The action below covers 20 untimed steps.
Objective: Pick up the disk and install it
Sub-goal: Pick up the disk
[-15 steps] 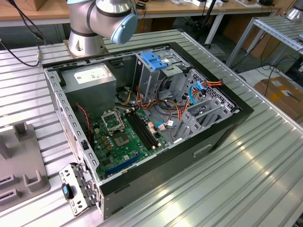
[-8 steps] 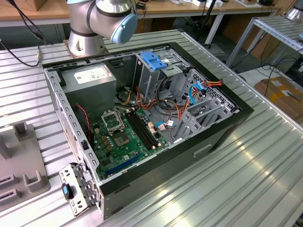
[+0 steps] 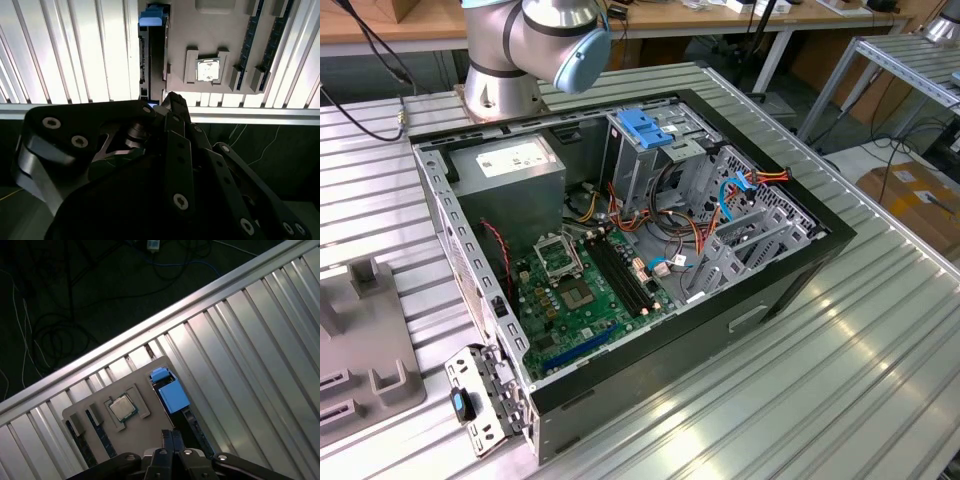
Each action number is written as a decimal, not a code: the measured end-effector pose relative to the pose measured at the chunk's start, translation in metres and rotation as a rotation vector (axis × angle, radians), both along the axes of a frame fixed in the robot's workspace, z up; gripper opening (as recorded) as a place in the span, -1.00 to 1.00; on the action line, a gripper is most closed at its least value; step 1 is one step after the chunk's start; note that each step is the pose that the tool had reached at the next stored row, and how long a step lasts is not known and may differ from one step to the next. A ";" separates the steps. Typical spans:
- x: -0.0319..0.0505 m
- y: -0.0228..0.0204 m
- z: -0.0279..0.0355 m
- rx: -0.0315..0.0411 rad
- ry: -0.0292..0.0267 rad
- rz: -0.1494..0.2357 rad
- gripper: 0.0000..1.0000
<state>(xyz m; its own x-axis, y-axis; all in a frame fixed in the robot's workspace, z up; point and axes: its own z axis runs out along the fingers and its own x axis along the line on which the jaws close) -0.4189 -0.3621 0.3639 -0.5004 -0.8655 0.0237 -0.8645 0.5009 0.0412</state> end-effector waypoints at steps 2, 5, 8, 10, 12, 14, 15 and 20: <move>0.0000 0.0000 0.0000 0.0000 0.0000 0.000 -0.79; 0.0000 0.0000 0.0000 0.0000 0.0000 0.004 -0.79; 0.0000 0.0000 -0.0001 0.0000 -0.0001 0.036 -0.79; 0.0000 0.0000 -0.0001 0.0000 0.0000 0.081 -0.79; 0.0000 0.0000 -0.0002 0.0000 -0.0001 0.125 -0.79; 0.0000 0.0000 -0.0003 0.0000 0.0000 0.164 -0.79; 0.0000 0.0000 -0.0004 0.0000 -0.0001 0.199 -0.79; 0.0000 0.0000 -0.0018 -0.0014 -0.0130 0.287 -0.79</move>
<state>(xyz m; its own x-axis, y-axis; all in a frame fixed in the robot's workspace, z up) -0.4189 -0.3621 0.3621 -0.2348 -0.9718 0.0202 -0.9715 0.2353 0.0287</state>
